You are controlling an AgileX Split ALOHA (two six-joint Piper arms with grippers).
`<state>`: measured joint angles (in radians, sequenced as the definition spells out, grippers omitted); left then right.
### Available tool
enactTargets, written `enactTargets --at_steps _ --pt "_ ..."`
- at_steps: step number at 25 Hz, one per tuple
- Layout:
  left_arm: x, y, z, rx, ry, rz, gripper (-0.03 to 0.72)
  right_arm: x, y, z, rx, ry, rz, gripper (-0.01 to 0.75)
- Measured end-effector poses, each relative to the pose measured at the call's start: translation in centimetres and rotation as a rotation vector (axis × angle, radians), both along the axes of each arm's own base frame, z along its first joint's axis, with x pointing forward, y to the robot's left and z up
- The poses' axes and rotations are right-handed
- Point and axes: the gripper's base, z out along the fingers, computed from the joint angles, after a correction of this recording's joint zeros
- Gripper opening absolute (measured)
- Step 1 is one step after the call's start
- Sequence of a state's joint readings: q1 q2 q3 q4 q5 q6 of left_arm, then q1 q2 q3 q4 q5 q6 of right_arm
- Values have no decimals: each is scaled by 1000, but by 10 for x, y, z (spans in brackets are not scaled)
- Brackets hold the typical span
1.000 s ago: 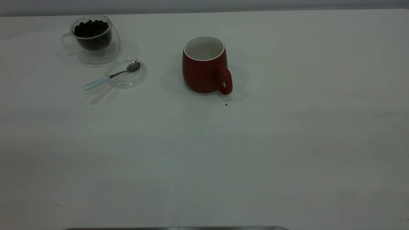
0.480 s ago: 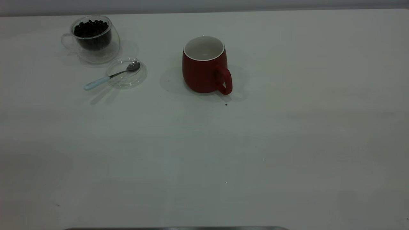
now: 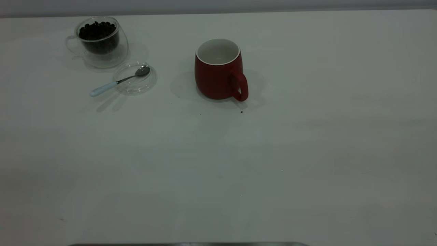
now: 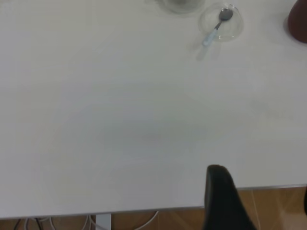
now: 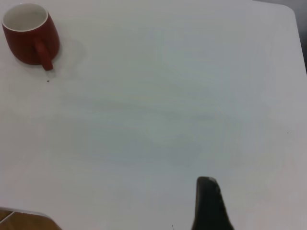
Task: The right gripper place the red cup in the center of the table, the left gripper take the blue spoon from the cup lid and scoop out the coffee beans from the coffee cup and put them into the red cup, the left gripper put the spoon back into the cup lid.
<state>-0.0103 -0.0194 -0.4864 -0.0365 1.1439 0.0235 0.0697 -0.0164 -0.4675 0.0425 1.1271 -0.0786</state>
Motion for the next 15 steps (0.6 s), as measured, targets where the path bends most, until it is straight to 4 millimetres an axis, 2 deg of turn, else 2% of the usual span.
enactTargets --at_steps 15 --pt "0 0 0 0 0 7 462 0 0 0 0 0 0 520"
